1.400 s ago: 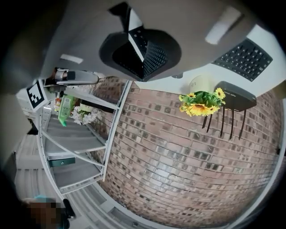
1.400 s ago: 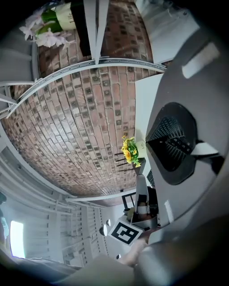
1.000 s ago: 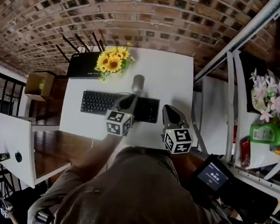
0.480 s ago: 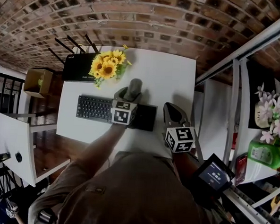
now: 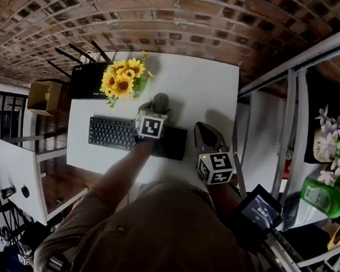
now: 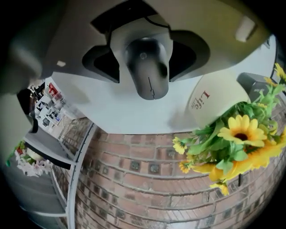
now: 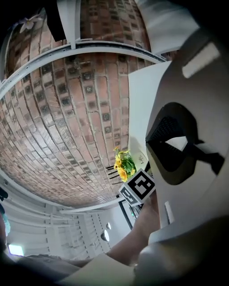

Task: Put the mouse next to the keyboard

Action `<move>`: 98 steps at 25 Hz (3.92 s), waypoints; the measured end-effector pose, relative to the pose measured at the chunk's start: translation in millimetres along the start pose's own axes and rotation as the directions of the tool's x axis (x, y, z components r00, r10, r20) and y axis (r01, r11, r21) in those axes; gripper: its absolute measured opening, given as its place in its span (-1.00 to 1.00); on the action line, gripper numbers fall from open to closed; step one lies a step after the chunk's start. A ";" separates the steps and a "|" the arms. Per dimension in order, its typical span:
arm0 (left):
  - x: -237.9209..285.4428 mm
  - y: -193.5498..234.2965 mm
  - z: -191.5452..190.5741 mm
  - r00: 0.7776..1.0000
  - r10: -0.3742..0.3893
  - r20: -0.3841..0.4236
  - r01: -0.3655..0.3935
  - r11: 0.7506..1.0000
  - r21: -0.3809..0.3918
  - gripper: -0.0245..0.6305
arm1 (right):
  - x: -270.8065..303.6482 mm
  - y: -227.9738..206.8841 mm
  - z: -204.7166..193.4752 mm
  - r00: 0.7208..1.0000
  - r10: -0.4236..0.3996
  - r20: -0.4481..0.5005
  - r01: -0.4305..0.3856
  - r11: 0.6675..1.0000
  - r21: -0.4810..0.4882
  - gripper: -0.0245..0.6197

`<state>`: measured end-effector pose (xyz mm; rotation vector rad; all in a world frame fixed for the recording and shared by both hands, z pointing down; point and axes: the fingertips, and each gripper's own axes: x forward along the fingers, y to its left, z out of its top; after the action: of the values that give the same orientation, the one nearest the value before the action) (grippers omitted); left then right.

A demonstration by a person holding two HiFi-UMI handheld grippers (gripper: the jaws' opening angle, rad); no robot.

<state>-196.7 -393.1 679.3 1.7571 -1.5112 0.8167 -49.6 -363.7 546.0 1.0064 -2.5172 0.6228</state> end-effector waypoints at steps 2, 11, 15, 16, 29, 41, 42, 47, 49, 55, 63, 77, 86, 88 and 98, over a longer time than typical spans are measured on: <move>3.6 1.2 -2.9 0.999 0.010 -0.040 -0.010 1.000 0.000 0.08 | 1.5 -3.8 0.3 1.000 -0.002 -0.001 0.002 1.000 0.007 -0.89; 12.4 8.1 -7.9 0.991 0.022 -0.133 -0.022 1.000 0.000 0.03 | 5.6 -12.1 2.7 1.000 -0.003 0.005 0.003 1.000 0.023 -0.89; 11.1 9.2 -8.5 0.991 0.019 -0.134 -0.018 1.000 0.005 0.00 | 4.5 -12.4 4.2 1.000 -0.005 0.011 0.005 1.000 0.025 -0.89; 10.4 9.2 -8.8 0.991 0.020 -0.131 -0.019 1.000 0.009 0.00 | 3.8 -12.7 4.4 1.000 -0.006 0.013 0.005 1.000 0.025 -0.89; 13.5 5.2 -8.1 0.992 0.001 -0.125 0.005 0.999 0.048 0.01 | 0.0 -15.0 3.4 1.000 -0.011 0.013 0.011 1.000 0.026 -0.89; -0.4 9.0 0.3 0.999 -0.011 -0.045 0.013 0.999 0.036 -0.01 | -1.5 -16.6 4.2 1.000 -0.023 0.012 0.023 1.000 0.011 -0.89; -3.3 8.6 3.1 0.999 -0.014 -0.031 0.016 0.999 0.034 -0.01 | -2.0 -16.0 4.2 1.000 -0.026 0.012 0.026 1.000 0.008 -0.89; -24.1 2.9 19.5 0.998 -0.032 0.048 0.031 0.999 0.030 -0.01 | -9.9 -8.4 5.1 0.999 -0.045 0.021 0.045 0.999 -0.007 -0.89; -33.5 -1.9 23.7 0.996 -0.049 0.078 0.047 0.998 0.029 0.00 | -15.8 -3.4 4.7 0.998 -0.057 0.027 0.058 0.998 -0.013 -0.89; -59.8 -24.6 20.2 0.977 -0.146 0.154 0.145 0.989 0.018 -0.01 | -41.2 11.8 1.8 0.991 -0.124 0.057 0.125 0.992 -0.018 -0.89; -100.5 -61.0 9.1 0.951 -0.232 0.206 0.228 0.973 0.042 0.00 | -79.9 17.7 -8.2 0.974 -0.205 0.097 0.206 0.978 -0.005 -0.89; -108.1 -162.7 -39.2 0.958 -0.220 0.182 0.224 0.975 -0.001 0.00 | -138.7 1.9 -44.1 0.986 -0.134 0.098 0.135 0.991 -0.007 -0.89; -84.2 -212.0 -60.4 0.970 -0.211 0.119 0.210 0.977 0.020 0.00 | -154.9 -32.0 -67.2 0.986 -0.157 0.062 0.157 0.988 -0.002 -0.89; -74.1 -218.1 -64.5 0.971 -0.213 0.105 0.213 0.977 0.003 0.00 | -156.7 -40.9 -68.7 0.984 -0.170 0.057 0.170 0.985 0.002 -0.89; -54.7 -223.8 -74.7 0.987 -0.159 -0.002 0.159 0.987 0.023 0.00 | -160.2 -55.8 -84.4 0.975 -0.220 0.022 0.220 0.975 0.027 -0.89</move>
<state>15.2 -277.8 658.2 1.8678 -1.3458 0.7562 113.1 -267.2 555.4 1.2871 -2.3787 0.5779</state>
